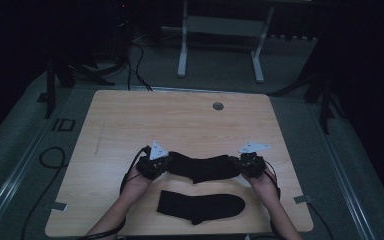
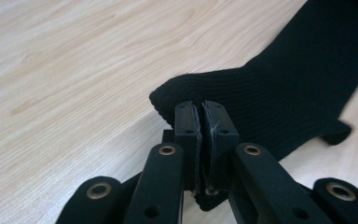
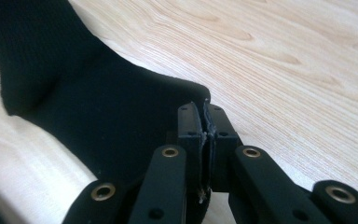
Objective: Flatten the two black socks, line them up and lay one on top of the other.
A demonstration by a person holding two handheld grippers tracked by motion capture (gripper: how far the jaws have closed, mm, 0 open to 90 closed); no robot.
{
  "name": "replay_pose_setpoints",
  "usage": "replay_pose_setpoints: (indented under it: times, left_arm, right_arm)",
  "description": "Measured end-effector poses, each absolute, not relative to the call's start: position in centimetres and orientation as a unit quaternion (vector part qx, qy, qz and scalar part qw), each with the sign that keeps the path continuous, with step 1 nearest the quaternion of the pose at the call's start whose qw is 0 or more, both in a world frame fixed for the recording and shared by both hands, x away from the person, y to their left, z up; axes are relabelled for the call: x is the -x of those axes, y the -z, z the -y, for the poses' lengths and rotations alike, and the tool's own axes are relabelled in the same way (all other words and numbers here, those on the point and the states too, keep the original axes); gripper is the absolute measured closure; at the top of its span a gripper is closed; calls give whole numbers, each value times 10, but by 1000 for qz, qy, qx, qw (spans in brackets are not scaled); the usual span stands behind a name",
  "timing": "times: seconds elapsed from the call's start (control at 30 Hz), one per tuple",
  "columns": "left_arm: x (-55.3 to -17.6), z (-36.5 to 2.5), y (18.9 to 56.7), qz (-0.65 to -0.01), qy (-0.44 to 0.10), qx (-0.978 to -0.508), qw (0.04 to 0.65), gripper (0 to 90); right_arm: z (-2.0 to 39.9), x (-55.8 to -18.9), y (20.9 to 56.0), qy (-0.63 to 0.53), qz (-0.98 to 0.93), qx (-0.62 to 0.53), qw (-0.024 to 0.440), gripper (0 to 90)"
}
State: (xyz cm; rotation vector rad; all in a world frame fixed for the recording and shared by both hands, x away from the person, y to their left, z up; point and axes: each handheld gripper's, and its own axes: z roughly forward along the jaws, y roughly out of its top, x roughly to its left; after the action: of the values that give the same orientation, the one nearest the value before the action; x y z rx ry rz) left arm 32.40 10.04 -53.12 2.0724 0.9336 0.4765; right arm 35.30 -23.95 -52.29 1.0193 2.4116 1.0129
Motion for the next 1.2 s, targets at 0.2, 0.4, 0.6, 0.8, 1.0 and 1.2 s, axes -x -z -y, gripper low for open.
replay_pose_setpoints:
  times: [0.2,0.4,0.6,0.8,1.0,1.2]
  left_arm:
    - [-306,-102,516,-356,-189,-822,402,860]
    - [-285,-108,505,-350,-181,-821,413,860]
    - [-257,-110,497,-330,-170,-833,411,859]
    - [-233,-110,498,-322,-145,-841,410,859]
    - [-232,-105,532,-336,-105,-857,377,858]
    - [-231,-101,543,-331,-110,-866,358,857]
  right_arm:
    - [244,-334,506,-372,-844,-344,175,865]
    - [251,-309,490,-391,-838,-334,182,864]
    - [258,-278,483,-398,-839,-325,182,864]
    - [256,-253,482,-399,-844,-319,163,863]
    - [247,-243,511,-369,-863,-324,121,863]
    - [249,-244,540,-341,-869,-346,98,863]
